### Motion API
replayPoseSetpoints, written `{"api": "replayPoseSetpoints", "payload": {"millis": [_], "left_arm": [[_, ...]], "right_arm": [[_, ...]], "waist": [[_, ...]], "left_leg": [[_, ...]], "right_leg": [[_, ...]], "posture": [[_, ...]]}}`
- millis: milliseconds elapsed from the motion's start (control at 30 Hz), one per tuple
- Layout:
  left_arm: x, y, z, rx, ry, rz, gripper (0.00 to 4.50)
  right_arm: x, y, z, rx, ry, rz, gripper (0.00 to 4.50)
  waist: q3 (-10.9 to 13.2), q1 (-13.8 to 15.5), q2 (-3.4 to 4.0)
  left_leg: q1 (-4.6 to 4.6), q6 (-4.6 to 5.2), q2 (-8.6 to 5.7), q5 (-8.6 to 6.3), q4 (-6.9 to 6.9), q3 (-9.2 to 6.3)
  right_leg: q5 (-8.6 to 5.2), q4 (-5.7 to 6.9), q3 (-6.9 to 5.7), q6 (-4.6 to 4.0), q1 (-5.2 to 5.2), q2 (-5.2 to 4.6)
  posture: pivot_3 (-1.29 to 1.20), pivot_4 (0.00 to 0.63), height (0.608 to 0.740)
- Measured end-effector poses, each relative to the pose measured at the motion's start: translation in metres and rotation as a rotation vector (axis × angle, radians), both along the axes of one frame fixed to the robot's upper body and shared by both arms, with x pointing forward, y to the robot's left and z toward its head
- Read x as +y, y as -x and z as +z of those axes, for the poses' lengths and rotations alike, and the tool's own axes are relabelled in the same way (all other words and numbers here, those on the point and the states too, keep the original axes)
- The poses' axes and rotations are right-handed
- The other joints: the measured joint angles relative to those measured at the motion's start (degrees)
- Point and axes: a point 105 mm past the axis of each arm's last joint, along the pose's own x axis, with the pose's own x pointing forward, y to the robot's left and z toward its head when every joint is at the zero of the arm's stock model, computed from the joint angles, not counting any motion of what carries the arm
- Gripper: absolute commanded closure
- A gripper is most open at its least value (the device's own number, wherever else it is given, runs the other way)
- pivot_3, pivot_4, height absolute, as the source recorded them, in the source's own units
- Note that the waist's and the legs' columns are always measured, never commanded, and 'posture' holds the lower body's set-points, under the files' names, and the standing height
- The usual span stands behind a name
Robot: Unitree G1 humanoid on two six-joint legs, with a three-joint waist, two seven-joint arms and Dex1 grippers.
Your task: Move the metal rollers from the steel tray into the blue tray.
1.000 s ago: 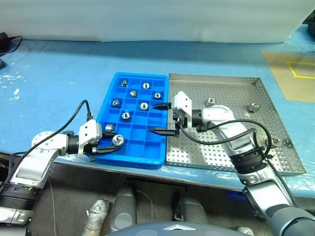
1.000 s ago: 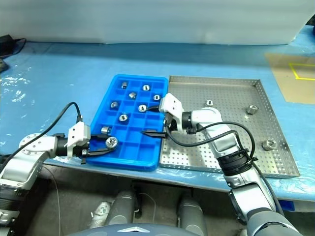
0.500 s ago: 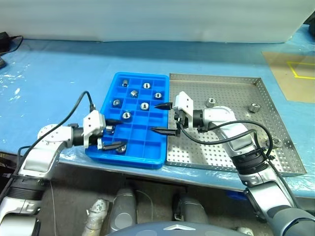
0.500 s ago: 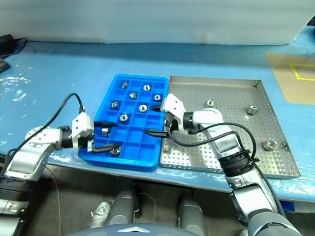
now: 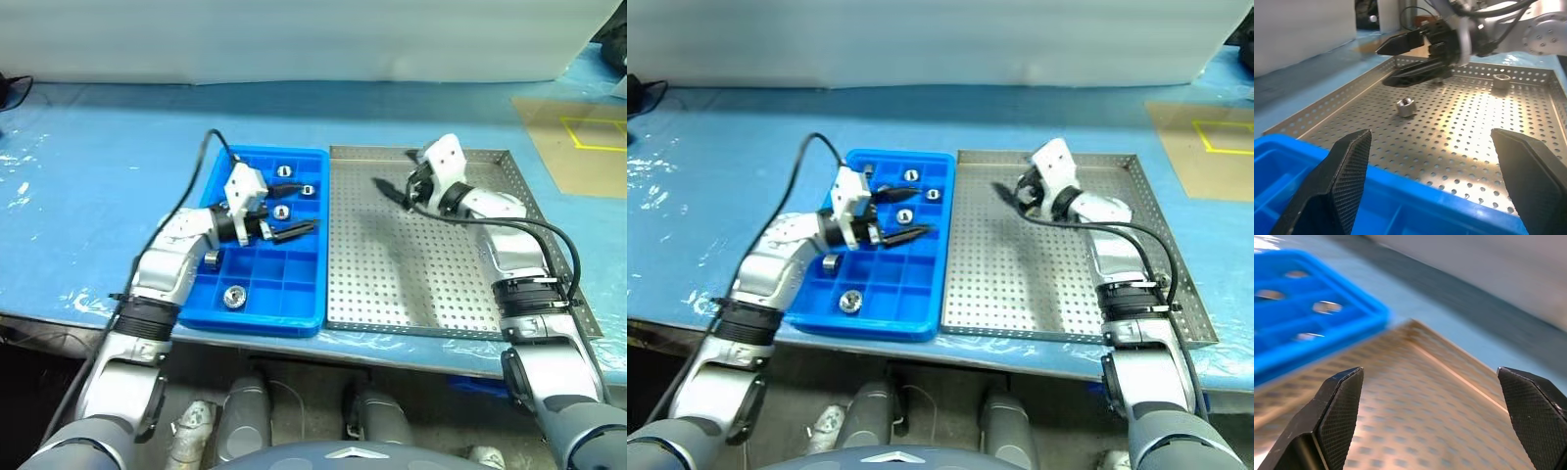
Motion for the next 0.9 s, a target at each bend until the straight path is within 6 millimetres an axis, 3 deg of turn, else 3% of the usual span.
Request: {"api": "replayPoseSetpoints", "payload": {"millis": [200, 367, 467, 833, 900], "left_arm": [[-0.003, 0.002, 0.002, -0.009, -0.005, -0.029, 0.41], [-0.001, 0.002, 0.001, -0.007, -0.012, -0.029, 0.41], [-0.001, 0.002, 0.002, -0.009, -0.013, -0.029, 0.41], [0.004, 0.005, 0.003, -0.020, -0.043, -0.036, 0.41], [0.005, 0.005, 0.003, -0.021, -0.044, -0.036, 0.36]], "right_arm": [[-0.005, -0.009, -0.032, 0.054, -0.028, -0.065, 0.00], [0.017, -0.012, -0.051, 0.090, -0.032, -0.025, 0.00], [0.017, -0.014, -0.067, 0.130, -0.036, -0.054, 0.00], [-0.002, -0.024, -0.074, 0.140, -0.068, -0.175, 0.00], [-0.002, -0.023, -0.075, 0.139, -0.072, -0.175, 0.40]], "waist": [[0.0, -1.8, 0.00], [0.0, -2.1, 0.01], [0.0, -2.1, 0.01], [0.0, -1.3, 0.03], [0.0, -1.3, 0.03]], "left_leg": [[-0.14, 0.05, 0.10, -0.02, 0.08, -0.01], [-0.15, 0.09, 0.21, -0.05, 0.19, -0.01], [-0.16, 0.14, 0.39, -0.07, 0.24, 0.00], [-0.15, 0.14, 0.58, -0.07, 0.33, 0.12], [-0.14, 0.14, 0.61, -0.08, 0.33, 0.14]], "right_leg": [[0.01, 0.04, 0.00, -0.01, -0.13, 0.16], [0.01, 0.04, 0.02, -0.04, -0.12, 0.22], [0.04, 0.04, 0.04, -0.09, -0.12, 0.19], [0.09, 0.05, 0.03, -0.18, -0.11, 0.32], [0.09, 0.06, 0.03, -0.19, -0.11, 0.35]], "posture": [[-0.13, 0.150, 0.740], [-0.12, 0.150, 0.740], [-0.12, 0.150, 0.740], [-0.12, 0.150, 0.740], [-0.12, 0.150, 0.740]]}}
